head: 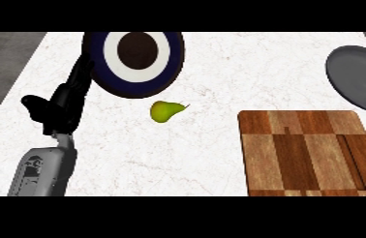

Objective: Pick the lemon from the cutting board and place it in the pan

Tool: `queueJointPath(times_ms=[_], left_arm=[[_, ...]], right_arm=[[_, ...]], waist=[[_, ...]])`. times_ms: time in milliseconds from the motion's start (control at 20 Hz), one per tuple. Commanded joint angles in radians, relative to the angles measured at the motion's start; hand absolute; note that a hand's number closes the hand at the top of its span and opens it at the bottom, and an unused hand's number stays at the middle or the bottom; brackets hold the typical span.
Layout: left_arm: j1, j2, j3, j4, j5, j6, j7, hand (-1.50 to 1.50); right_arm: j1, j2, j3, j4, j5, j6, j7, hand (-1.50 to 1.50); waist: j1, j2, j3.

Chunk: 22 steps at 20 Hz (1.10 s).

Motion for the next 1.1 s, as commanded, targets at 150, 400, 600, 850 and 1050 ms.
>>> queueJointPath(times_ms=[150,400,600,850,1050], left_arm=[[-0.027,0.010,0.008,0.015,0.005,-0.008,0.000,0.00],[-0.035,-0.032,-0.017,0.007,-0.003,0.018,0.017,0.00],[-0.035,-0.009,-0.006,0.009,0.000,0.004,0.028,0.00],[0.013,-0.007,0.011,0.011,0.011,0.002,0.002,0.00],[0.018,0.022,0.035,0.018,0.012,-0.005,-0.008,0.00]], right_arm=[[-0.038,0.000,-0.076,0.163,-0.093,0.202,-0.018,-1.50],[-0.021,-0.013,-0.104,0.195,-0.124,0.267,-0.098,-1.50],[-0.025,-0.012,-0.154,0.177,-0.176,0.245,-0.183,-1.50],[-0.004,-0.022,-0.276,0.153,-0.302,0.232,-0.313,-1.50],[0.048,-0.063,-0.341,0.181,-0.385,0.388,-0.392,-1.50]], waist=[[0.011,0.007,0.002],[0.010,0.010,0.004],[-0.002,-0.002,0.001],[-0.018,-0.009,0.000],[-0.041,-0.019,-0.003]])
